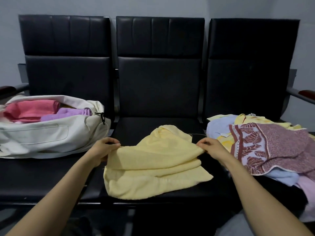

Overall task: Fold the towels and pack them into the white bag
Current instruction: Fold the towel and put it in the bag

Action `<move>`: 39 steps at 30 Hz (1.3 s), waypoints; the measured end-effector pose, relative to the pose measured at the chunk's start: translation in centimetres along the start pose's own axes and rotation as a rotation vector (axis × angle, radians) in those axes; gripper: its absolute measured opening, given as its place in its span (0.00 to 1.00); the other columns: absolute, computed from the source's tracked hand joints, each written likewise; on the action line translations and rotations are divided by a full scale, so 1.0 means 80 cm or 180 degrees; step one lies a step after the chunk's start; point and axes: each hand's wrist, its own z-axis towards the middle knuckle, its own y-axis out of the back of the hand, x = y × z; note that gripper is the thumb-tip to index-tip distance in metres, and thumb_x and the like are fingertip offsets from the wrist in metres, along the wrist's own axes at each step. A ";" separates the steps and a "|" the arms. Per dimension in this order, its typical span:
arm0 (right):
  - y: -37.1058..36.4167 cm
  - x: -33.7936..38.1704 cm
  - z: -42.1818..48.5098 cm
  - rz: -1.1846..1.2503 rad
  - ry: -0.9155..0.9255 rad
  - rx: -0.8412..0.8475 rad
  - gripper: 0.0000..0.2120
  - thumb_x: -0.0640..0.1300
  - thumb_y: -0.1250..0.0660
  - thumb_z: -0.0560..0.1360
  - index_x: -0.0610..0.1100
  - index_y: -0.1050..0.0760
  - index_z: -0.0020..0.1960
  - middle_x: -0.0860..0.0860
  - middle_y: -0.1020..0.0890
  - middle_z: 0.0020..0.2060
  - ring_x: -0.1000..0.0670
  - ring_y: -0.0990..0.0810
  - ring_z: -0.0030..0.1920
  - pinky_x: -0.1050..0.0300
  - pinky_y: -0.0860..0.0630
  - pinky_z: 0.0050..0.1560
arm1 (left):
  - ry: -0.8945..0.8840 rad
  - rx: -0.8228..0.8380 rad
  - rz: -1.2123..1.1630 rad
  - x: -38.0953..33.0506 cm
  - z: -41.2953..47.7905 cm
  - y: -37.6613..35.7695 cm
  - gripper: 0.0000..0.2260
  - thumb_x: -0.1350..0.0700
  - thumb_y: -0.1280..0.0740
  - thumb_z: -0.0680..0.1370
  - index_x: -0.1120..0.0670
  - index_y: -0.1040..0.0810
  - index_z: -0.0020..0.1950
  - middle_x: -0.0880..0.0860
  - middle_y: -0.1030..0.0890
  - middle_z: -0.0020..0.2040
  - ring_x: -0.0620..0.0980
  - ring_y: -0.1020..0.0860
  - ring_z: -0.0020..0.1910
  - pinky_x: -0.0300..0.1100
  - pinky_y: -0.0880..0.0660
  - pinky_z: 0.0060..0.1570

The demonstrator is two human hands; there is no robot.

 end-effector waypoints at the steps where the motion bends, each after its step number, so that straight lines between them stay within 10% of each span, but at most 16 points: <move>1: 0.001 0.000 -0.002 0.0078 0.0005 -0.0147 0.07 0.38 0.37 0.79 0.44 0.21 0.46 0.49 0.19 0.46 0.48 0.22 0.50 0.59 0.26 0.47 | -0.0018 0.0111 -0.0122 -0.003 -0.009 0.006 0.04 0.61 0.30 0.76 0.56 0.21 0.50 0.56 0.22 0.48 0.50 0.26 0.42 0.42 0.28 0.38; 10: 0.044 0.089 -0.027 0.1447 -0.0253 0.0181 0.07 0.37 0.39 0.81 0.42 0.22 0.49 0.46 0.21 0.45 0.49 0.21 0.43 0.57 0.24 0.44 | -0.0568 0.0482 -0.0689 -0.068 -0.060 0.033 0.19 0.72 0.33 0.73 0.57 0.21 0.60 0.60 0.21 0.56 0.55 0.23 0.56 0.49 0.28 0.59; 14: 0.073 0.157 -0.029 0.1856 0.0104 -0.0066 0.06 0.33 0.37 0.78 0.42 0.22 0.47 0.46 0.20 0.41 0.49 0.21 0.42 0.57 0.23 0.45 | -0.1484 -0.0227 -0.0200 -0.136 -0.082 0.036 0.14 0.70 0.31 0.73 0.57 0.20 0.55 0.55 0.19 0.47 0.49 0.20 0.45 0.33 0.24 0.39; 18: 0.105 0.220 -0.030 0.1554 0.0447 -0.0425 0.08 0.28 0.34 0.74 0.40 0.22 0.45 0.44 0.19 0.40 0.49 0.20 0.42 0.57 0.22 0.49 | -0.1782 -0.0922 0.0174 -0.207 -0.079 0.063 0.06 0.66 0.29 0.73 0.56 0.18 0.41 0.54 0.18 0.41 0.51 0.20 0.43 0.43 0.22 0.46; 31: 0.140 0.292 -0.033 0.2107 0.0888 -0.0618 0.10 0.26 0.36 0.74 0.40 0.22 0.45 0.45 0.20 0.42 0.50 0.21 0.44 0.60 0.23 0.45 | -0.0209 0.0618 -0.1266 -0.273 -0.086 0.112 0.17 0.71 0.51 0.79 0.60 0.26 0.57 0.58 0.25 0.46 0.52 0.26 0.44 0.47 0.28 0.48; 35: 0.127 0.278 -0.031 0.1575 0.0271 -0.0241 0.07 0.28 0.34 0.74 0.37 0.22 0.46 0.44 0.20 0.40 0.50 0.21 0.41 0.61 0.20 0.36 | 0.0172 0.0241 0.0097 -0.245 -0.077 0.095 0.09 0.63 0.45 0.81 0.63 0.30 0.43 0.59 0.30 0.40 0.53 0.30 0.35 0.46 0.26 0.35; 39: 0.101 0.234 -0.017 0.0238 -0.0638 0.0301 0.04 0.31 0.34 0.76 0.35 0.22 0.44 0.44 0.23 0.37 0.53 0.28 0.33 0.62 0.25 0.35 | 0.0439 0.0356 0.1412 -0.199 -0.054 0.075 0.06 0.61 0.31 0.77 0.63 0.22 0.50 0.58 0.20 0.46 0.54 0.20 0.45 0.45 0.21 0.34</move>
